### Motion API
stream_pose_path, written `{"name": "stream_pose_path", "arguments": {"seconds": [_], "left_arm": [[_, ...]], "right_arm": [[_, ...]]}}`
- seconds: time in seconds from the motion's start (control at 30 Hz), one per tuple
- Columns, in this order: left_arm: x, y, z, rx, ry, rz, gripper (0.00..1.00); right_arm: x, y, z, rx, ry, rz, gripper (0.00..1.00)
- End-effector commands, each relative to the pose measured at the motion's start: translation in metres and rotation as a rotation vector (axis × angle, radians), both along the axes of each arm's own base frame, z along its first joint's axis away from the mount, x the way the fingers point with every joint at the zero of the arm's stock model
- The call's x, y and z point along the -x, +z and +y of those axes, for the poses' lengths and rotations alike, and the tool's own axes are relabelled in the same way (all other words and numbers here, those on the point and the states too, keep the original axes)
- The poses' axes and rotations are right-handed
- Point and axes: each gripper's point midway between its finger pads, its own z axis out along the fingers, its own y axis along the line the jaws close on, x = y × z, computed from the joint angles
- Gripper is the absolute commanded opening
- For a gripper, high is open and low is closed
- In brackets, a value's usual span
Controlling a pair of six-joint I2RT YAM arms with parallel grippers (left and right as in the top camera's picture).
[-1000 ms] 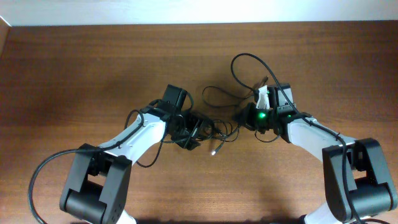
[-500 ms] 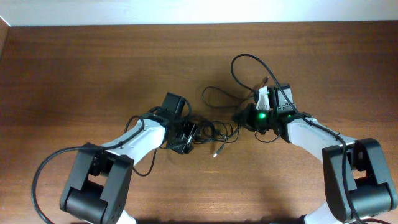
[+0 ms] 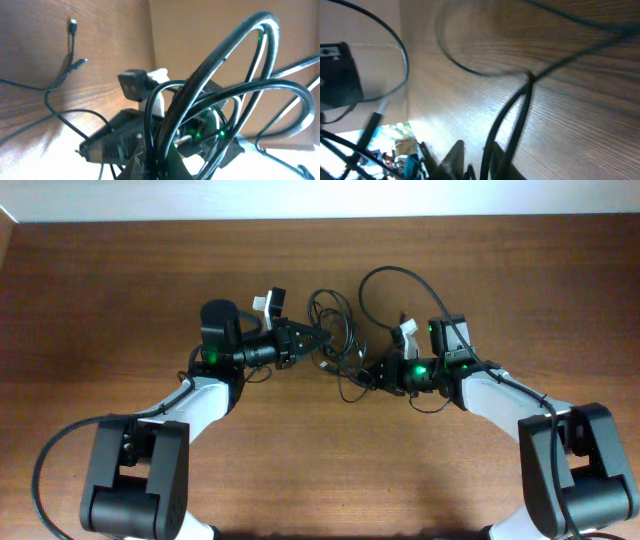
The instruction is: Untangle cables
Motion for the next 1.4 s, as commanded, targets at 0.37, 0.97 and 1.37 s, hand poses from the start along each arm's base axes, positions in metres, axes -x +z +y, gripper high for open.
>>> {"name": "stream_pose_path", "arguments": {"seconds": [0.37, 0.97, 1.37], "left_arm": [[-0.009, -0.019, 0.04, -0.156, 0.017, -0.238, 0.0], [0.004, -0.033, 0.005, -0.258, -0.058, -0.352, 0.0], [0.016, -0.019, -0.032, -0.116, -0.045, -0.046, 0.0]], "right_arm": [[-0.002, 0.136, -0.026, -0.278, 0.006, -0.238, 0.34], [-0.009, 0.158, 0.031, -0.267, 0.005, -0.375, 0.45], [-0.006, 0.07, 0.001, 0.004, -0.202, -0.028, 0.15]]}}
